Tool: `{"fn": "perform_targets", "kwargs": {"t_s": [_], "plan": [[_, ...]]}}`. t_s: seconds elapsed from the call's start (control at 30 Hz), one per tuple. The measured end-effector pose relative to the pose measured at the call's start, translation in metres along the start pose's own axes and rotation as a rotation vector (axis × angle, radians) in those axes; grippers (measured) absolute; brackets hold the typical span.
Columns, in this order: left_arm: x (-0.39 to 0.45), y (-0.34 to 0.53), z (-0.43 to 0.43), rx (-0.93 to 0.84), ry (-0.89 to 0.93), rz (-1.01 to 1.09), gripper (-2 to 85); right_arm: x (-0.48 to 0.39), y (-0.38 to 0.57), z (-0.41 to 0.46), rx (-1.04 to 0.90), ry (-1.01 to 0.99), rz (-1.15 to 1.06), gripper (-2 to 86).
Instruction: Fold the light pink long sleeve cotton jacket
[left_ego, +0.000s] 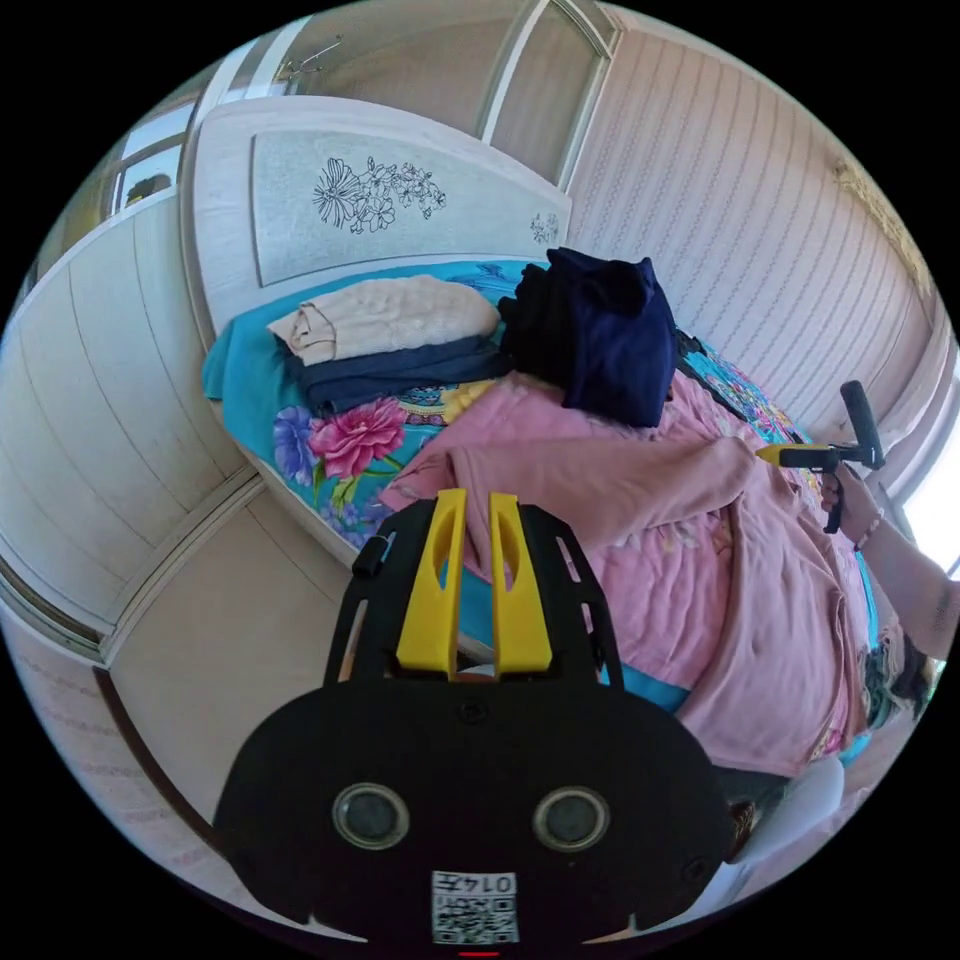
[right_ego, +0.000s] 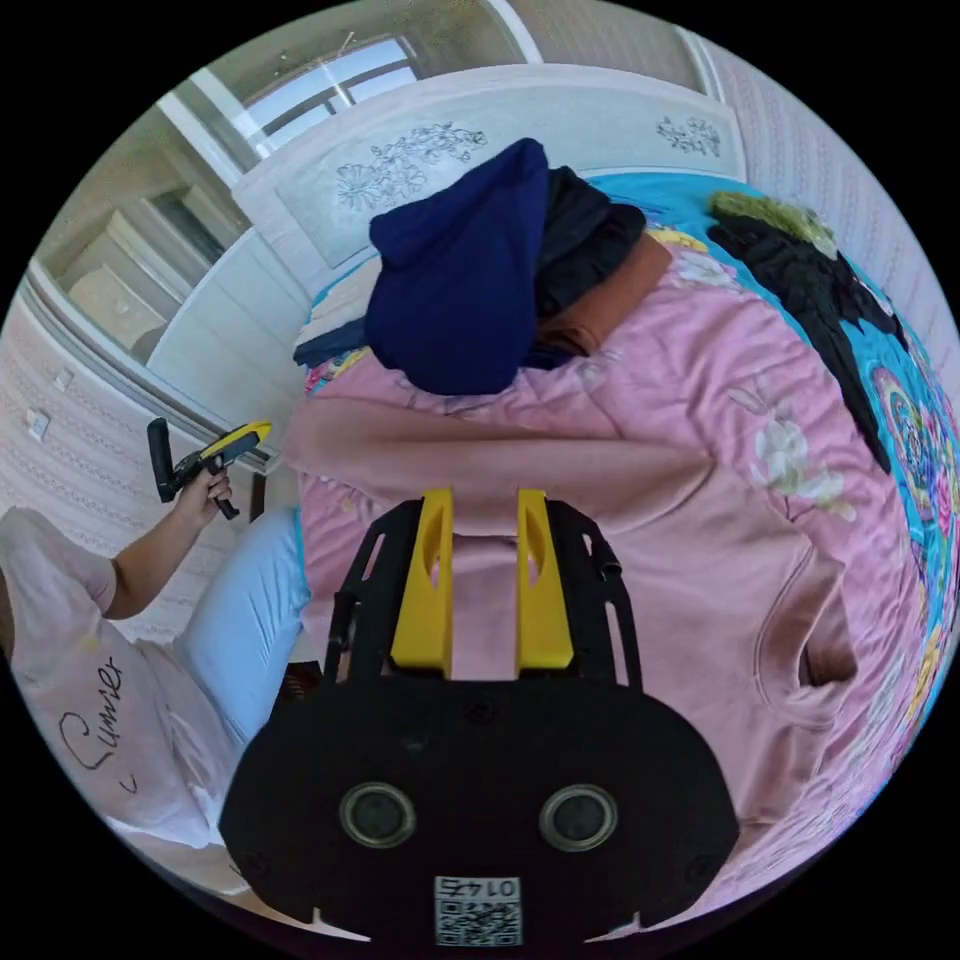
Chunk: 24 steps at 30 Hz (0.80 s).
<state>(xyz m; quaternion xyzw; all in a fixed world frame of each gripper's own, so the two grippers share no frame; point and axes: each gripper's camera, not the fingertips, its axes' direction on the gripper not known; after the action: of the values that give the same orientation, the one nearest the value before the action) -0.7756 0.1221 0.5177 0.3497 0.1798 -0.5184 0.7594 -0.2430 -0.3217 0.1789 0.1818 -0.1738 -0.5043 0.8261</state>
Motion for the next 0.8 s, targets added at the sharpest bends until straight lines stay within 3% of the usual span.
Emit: {"fn": "perform_targets", "kwargs": {"t_s": [0.1,0.2,0.3,0.37,0.5,0.63,0.8], "plan": [[-0.028,-0.013,0.015,-0.027,0.006,-0.056,7.2,0.02,-0.012,0.008,-0.029,0.067,0.085,10.2],[-0.05,-0.028,0.045,-0.107,0.148,-0.112,9.3,0.038,-0.035,0.025,-0.049,0.141,0.173,11.2],[-0.05,-0.034,0.076,-0.209,0.118,-0.05,8.6,0.061,-0.05,0.047,-0.043,0.105,0.297,11.2],[-0.047,-0.035,0.077,-0.198,0.09,0.063,6.2,0.079,-0.054,0.082,-0.175,0.065,0.37,10.4],[-0.053,-0.035,0.068,-0.158,0.128,0.051,3.7,0.087,-0.049,0.088,-0.181,0.034,0.374,7.0],[-0.053,-0.053,0.044,-0.022,0.147,0.09,3.2,0.073,-0.051,0.079,-0.232,0.078,0.224,1.7],[-0.048,-0.081,0.034,0.064,0.135,0.17,3.2,0.055,-0.046,0.043,-0.04,0.154,0.162,0.9]]}}
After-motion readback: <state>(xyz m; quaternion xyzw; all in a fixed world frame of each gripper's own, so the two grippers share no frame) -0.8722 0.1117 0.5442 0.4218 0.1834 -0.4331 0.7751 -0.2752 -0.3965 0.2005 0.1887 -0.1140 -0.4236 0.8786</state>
